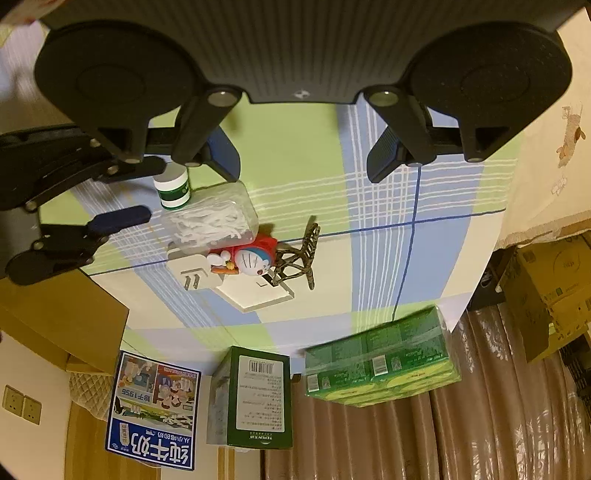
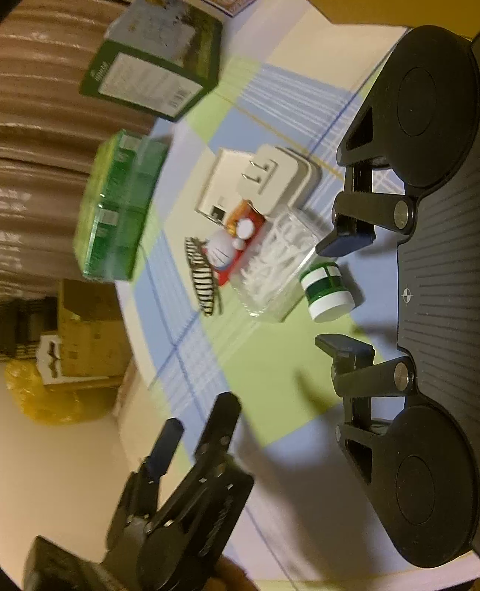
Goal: Organize rigid objects
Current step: 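Grasp the green-and-white round jar with the right gripper, then grasp the clear box of white floss picks with the left gripper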
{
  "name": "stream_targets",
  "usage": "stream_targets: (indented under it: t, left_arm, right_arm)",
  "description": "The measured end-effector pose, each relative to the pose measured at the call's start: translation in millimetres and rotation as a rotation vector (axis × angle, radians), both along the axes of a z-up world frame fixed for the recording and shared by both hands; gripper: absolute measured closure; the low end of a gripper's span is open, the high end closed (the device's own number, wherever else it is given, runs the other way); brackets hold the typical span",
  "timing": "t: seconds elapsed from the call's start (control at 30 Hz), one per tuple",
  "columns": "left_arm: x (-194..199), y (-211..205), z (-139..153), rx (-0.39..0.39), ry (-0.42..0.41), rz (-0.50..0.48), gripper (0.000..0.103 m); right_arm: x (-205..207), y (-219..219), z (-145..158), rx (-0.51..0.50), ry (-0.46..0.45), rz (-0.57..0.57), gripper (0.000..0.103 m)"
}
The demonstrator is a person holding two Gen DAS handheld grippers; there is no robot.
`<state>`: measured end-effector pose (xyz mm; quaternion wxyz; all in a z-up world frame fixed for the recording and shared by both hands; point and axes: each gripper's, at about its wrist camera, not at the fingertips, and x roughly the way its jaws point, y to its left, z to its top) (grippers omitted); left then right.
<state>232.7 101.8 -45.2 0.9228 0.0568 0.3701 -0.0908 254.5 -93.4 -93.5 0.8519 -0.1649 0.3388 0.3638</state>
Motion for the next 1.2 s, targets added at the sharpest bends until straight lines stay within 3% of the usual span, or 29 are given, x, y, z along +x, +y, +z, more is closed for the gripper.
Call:
stream_targets:
  t: [0.47,0.7,0.97,1.2]
  left_arm:
    - [4,-10,-4,-0.038,0.035,-0.024,0.031]
    - [6,-10,-6,-0.04,0.049,-0.022,0.031]
    - [8,-11,-8,-0.046,0.055,-0.014,0.031]
    - [13,-11,-10,-0.059,0.062,-0.001,0.031]
  right_arm:
    - [13,11,-9,-0.024,0.039,0.03,0.073]
    - [12,16,-11,-0.027,0.073,0.034,0.073]
    - [22,17,-15,0.055,0.104,-0.027,0.073]
    - [17,15,-2,0.038,0.12,-0.086,0.074]
